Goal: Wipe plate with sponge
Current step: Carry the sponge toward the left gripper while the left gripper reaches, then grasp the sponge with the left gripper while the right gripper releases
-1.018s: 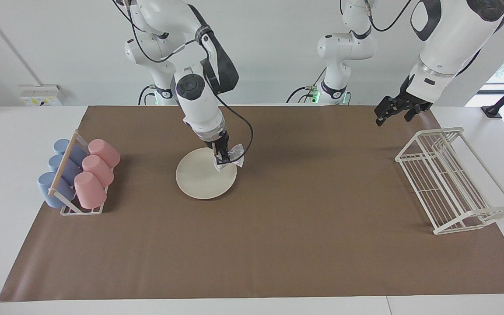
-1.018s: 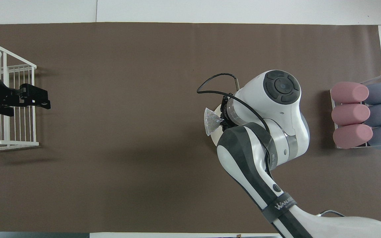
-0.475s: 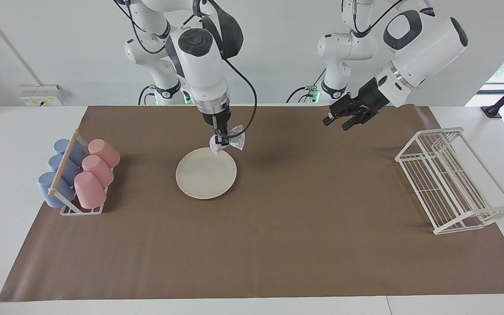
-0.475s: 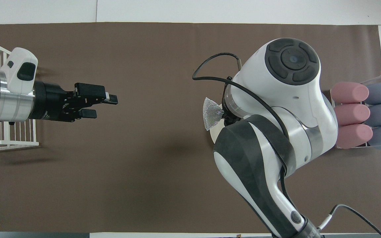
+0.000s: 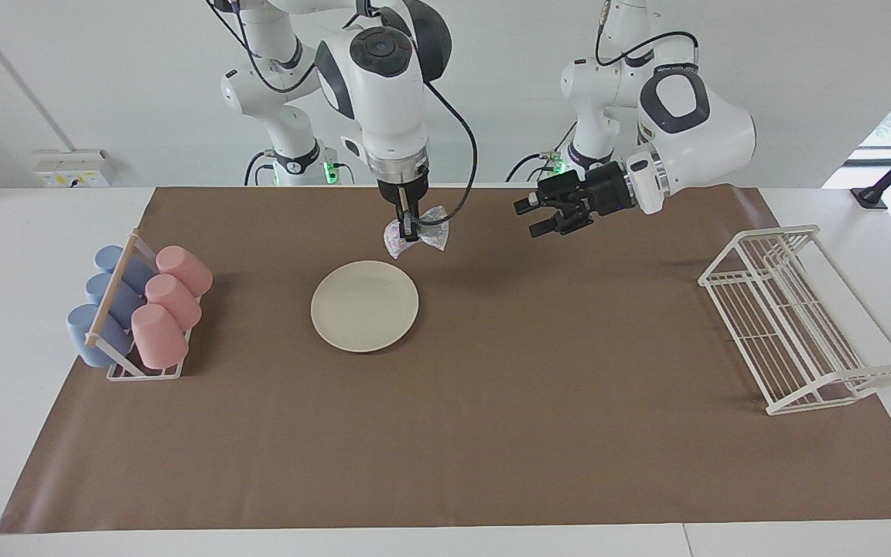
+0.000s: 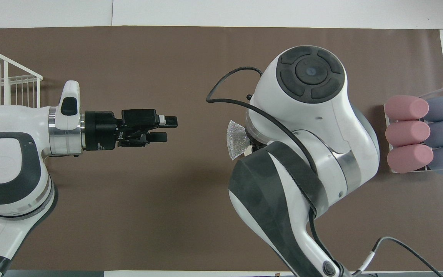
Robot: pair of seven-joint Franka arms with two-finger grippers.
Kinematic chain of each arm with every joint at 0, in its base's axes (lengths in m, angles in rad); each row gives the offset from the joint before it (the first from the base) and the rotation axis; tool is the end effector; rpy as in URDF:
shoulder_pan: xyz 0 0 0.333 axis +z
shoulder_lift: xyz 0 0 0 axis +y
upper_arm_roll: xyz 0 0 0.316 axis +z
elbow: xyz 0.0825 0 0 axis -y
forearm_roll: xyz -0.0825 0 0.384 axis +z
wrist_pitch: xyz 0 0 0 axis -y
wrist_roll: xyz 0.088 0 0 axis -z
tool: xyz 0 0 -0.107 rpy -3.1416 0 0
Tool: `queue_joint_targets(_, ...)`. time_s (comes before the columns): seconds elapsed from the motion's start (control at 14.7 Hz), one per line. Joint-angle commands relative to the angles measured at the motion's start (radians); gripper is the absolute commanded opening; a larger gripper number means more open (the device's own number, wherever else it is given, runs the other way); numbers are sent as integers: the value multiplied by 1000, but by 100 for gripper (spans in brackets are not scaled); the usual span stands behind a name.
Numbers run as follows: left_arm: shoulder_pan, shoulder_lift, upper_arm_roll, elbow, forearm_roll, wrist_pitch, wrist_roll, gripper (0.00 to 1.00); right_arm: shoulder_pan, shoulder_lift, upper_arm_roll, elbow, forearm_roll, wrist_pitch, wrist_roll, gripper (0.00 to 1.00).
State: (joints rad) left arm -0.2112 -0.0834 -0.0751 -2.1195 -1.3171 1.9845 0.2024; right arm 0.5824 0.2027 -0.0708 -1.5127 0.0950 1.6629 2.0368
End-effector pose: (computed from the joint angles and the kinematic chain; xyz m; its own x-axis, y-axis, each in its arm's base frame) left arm 0.5002 -0.2113 0.4862 0.9889 0.0548 -0.1384 0.1488 -0.3875 0.9098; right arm 0.5329 0.3143 0.5413 0.0334 -0.9983 -0.0477 -0.9959 -0.0373 0.0825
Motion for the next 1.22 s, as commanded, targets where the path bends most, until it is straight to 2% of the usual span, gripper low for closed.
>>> queue_joint_targets(0.0, -72, 48, 14, -17, -149, 39, 144, 100, 5, 24, 3, 54, -31, -57, 20, 0)
queue_joint_targets(0.14, -92, 82, 14, -7, -246, 40, 172, 100, 5, 26, 3, 87, -31, -84, 20, 0)
queue_joint_targets(0.34, -204, 103, 14, 10, -353, 109, 169, 100, 4, 29, 3, 91, -28, -75, 20, 0)
queue_joint_targets(0.47, -237, 103, 12, 13, -369, 105, 152, 100, 4, 29, 3, 91, -29, -75, 20, 0)
queue_joint_targets(0.75, -232, 103, 15, 15, -367, 59, 140, 100, 2, 29, 3, 91, -29, -74, 19, 0)
queue_joint_targets(0.81, -223, 108, 17, 15, -363, 50, 138, 91, 2, 29, 3, 91, -29, -74, 19, 0)
queue_joint_targets(0.88, -218, 109, 18, 22, -357, 39, 138, 75, 1, 29, 3, 91, -29, -75, 19, 0)
queue_joint_targets(0.95, -224, 112, 18, 29, -357, 53, 138, 54, 1, 29, 3, 91, -29, -74, 19, 0)
queue_joint_targets(1.15, -232, 116, 17, 30, -355, 57, 137, 17, -1, 29, 3, 91, -29, -75, 19, 0)
